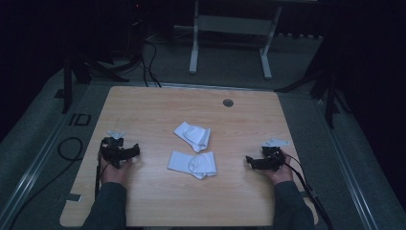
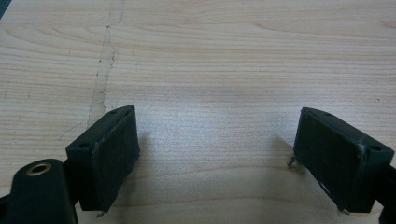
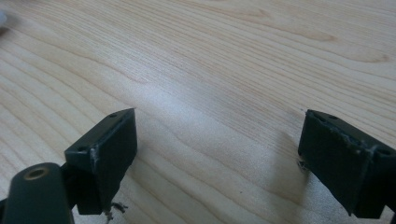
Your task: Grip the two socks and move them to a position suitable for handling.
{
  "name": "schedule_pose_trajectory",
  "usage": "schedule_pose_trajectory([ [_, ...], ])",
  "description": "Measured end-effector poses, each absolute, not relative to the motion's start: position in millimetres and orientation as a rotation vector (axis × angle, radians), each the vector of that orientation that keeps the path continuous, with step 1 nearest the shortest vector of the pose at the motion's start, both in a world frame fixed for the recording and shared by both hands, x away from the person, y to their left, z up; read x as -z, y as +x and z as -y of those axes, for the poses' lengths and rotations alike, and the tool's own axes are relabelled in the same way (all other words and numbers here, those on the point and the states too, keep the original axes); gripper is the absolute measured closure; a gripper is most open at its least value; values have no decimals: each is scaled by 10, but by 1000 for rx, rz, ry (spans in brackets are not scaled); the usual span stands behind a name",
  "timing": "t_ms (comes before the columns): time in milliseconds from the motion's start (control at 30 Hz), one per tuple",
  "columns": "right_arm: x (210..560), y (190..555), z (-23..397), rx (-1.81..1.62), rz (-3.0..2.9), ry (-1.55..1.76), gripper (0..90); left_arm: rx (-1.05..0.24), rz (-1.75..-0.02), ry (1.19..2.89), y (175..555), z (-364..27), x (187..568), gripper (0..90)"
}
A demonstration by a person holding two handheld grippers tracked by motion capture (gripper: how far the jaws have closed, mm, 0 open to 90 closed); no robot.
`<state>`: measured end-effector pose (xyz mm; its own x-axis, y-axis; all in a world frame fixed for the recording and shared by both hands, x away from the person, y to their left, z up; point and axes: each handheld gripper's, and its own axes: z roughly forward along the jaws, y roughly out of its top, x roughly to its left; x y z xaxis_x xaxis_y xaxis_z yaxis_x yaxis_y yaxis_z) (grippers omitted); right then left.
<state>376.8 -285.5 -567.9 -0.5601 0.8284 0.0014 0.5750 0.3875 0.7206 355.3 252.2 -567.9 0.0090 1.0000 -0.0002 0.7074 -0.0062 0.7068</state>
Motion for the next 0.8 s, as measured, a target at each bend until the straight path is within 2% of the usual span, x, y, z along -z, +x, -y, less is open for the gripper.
schedule_pose_trajectory([
  [700, 5679, 3778, 2855, -980, -2300, 1209, 119, -725, -1751, 1767, 3553, -2522, 5679, 141],
  [733, 5662, 3770, 2858, -984, -2298, 1205, 222, -725, -1751, 1767, 3553, -2521, 5679, 141],
  [800, 5632, 3765, 2858, -973, -2309, 1205, 338, -725, -1751, 1767, 3553, -2521, 5679, 141],
])
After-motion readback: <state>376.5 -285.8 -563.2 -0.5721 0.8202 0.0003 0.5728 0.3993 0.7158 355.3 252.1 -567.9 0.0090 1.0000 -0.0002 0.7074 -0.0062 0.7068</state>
